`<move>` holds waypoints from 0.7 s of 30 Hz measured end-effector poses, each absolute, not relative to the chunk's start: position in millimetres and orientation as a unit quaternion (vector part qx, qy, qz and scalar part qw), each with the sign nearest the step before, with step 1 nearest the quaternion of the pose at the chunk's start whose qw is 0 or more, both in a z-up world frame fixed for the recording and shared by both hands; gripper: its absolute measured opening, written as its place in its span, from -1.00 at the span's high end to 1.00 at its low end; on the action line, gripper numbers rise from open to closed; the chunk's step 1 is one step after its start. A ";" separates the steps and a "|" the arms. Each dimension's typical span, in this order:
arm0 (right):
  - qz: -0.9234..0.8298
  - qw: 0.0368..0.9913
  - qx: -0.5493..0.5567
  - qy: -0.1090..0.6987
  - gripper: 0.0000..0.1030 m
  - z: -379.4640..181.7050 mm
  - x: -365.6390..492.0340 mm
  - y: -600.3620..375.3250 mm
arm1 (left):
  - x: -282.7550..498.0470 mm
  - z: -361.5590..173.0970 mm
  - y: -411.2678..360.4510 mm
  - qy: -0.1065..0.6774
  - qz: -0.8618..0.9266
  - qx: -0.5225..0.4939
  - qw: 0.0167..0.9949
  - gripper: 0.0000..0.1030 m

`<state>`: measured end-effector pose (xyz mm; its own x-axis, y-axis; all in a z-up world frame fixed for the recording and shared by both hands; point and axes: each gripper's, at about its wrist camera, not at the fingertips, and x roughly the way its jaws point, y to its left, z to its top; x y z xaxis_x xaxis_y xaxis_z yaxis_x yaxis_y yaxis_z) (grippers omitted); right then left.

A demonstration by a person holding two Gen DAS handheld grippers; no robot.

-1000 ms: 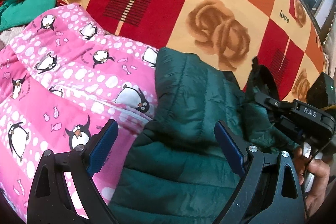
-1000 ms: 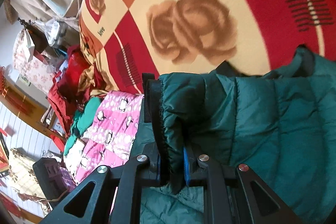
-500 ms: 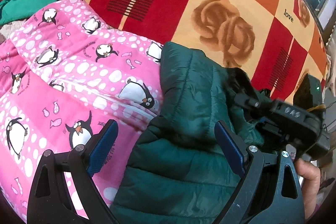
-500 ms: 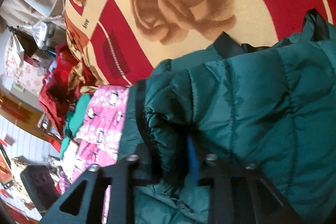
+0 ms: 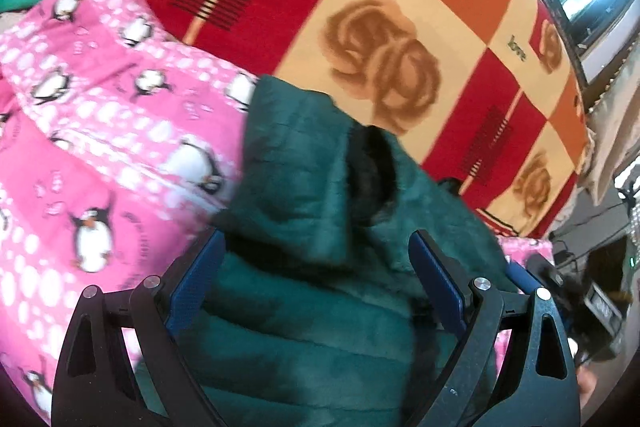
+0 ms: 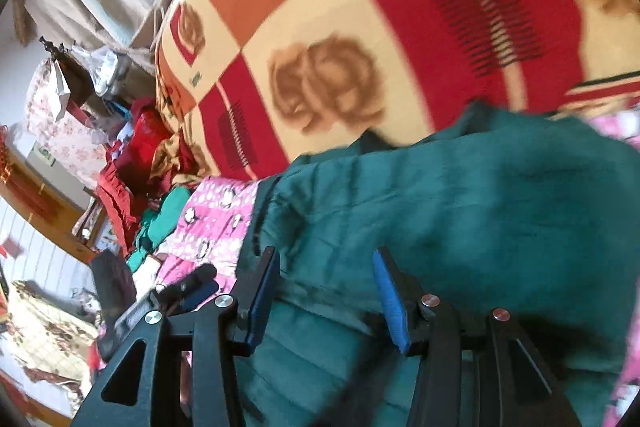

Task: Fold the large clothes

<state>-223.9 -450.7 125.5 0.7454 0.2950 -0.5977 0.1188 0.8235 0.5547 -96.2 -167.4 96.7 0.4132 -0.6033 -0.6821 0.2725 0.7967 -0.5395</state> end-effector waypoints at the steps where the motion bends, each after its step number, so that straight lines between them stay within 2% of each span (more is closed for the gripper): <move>1: 0.042 0.892 0.289 0.345 0.09 131.1 -236.4 -458.4 | -96.2 97.8 -174.6 0.472 -0.269 -0.171 0.822 -0.81; 2: 0.032 0.897 0.285 0.336 0.02 136.5 -251.1 -468.0 | -95.9 98.8 -182.9 0.473 -0.271 -0.164 0.822 -0.81; 3: 0.018 0.901 0.281 0.331 -0.21 139.9 -263.8 -477.1 | -95.1 98.7 -189.2 0.475 -0.271 -0.157 0.822 -0.81; 5: -0.015 0.905 0.278 0.322 -0.47 142.6 -286.8 -495.0 | -92.1 98.3 -205.4 0.479 -0.268 -0.140 0.824 -0.81; 10: -0.065 0.903 0.291 0.308 -0.47 139.3 -329.8 -532.9 | -79.5 90.6 -236.5 0.487 -0.257 -0.119 0.826 -0.80; 11: -0.074 0.903 0.293 0.306 -0.47 138.5 -332.8 -538.0 | -75.7 88.2 -243.4 0.488 -0.257 -0.111 0.827 -0.73; 12: -0.081 0.902 0.293 0.306 -0.47 137.0 -335.1 -542.0 | -74.6 86.9 -246.5 0.487 -0.257 -0.106 0.828 -0.28; 13: -0.084 0.902 0.292 0.306 -0.47 135.8 -335.2 -543.5 | -72.7 85.4 -250.9 0.488 -0.256 -0.096 0.829 0.28; 14: -0.085 0.902 0.289 0.308 -0.47 133.9 -332.1 -543.7 | -70.6 84.3 -256.1 0.492 -0.255 -0.080 0.828 0.42; 16: -0.086 0.903 0.280 0.313 -0.47 129.4 -322.5 -540.1 | -68.8 86.2 -260.8 0.486 -0.257 -0.061 0.833 0.55; 19: -0.087 0.904 0.254 0.334 -0.44 115.1 -294.8 -531.0 | -74.1 96.2 -258.9 0.459 -0.258 -0.036 0.849 0.68; 21: -0.081 0.900 0.243 0.353 -0.31 101.5 -276.5 -526.4 | -78.1 100.4 -253.5 0.442 -0.254 -0.024 0.860 0.70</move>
